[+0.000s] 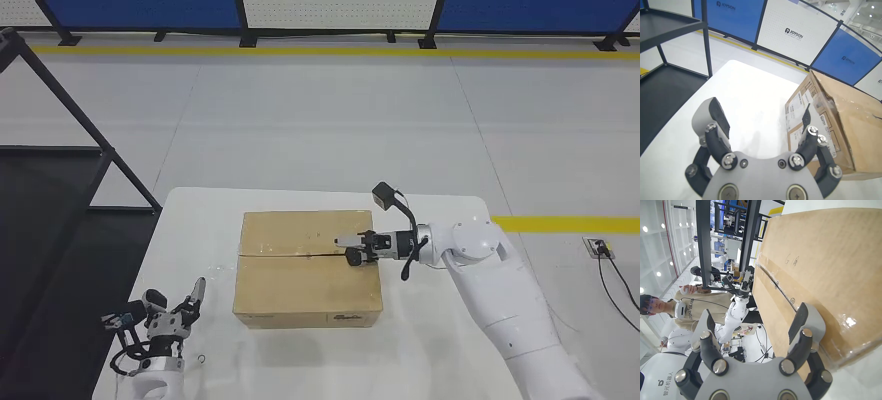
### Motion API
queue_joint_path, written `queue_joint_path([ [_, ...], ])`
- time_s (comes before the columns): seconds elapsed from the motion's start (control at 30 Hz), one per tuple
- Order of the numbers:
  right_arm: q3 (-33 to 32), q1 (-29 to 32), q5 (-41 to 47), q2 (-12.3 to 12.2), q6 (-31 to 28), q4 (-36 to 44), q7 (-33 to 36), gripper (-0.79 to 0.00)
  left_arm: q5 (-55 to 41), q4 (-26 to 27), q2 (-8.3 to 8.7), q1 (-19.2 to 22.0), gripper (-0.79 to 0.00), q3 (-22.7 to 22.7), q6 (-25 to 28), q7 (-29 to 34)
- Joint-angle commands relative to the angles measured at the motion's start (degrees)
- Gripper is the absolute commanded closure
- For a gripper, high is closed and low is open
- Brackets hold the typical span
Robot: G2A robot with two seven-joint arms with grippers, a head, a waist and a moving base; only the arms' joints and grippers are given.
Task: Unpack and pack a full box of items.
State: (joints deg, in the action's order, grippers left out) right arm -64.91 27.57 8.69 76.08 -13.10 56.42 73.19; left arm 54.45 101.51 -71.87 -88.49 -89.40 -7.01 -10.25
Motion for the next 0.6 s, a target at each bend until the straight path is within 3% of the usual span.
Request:
queue_joint_path([
  [0.0,0.0,0.0,0.0,0.0,0.0,0.0,0.0,-0.785,5.4,-2.2,0.21,0.6,-0.785,0.3,0.1,0.1],
  [0.27,0.9,2.2,-1.1,-0.5,0.9,4.5,-1.2,-0.785,24.8,-8.8,1.25,3.5,-0.785,1.0,4.0,-0.4],
  [0.4,1.2,2.0,-0.9,-0.6,1.3,4.3,-1.1,-0.785,29.9,-11.1,1.36,5.2,-0.785,2.1,4.5,-1.1],
  [0.57,1.5,1.8,-0.5,-0.7,1.3,4.2,-1.1,-0.785,37.1,-13.5,1.30,7.0,-0.785,3.8,1.4,-2.1],
])
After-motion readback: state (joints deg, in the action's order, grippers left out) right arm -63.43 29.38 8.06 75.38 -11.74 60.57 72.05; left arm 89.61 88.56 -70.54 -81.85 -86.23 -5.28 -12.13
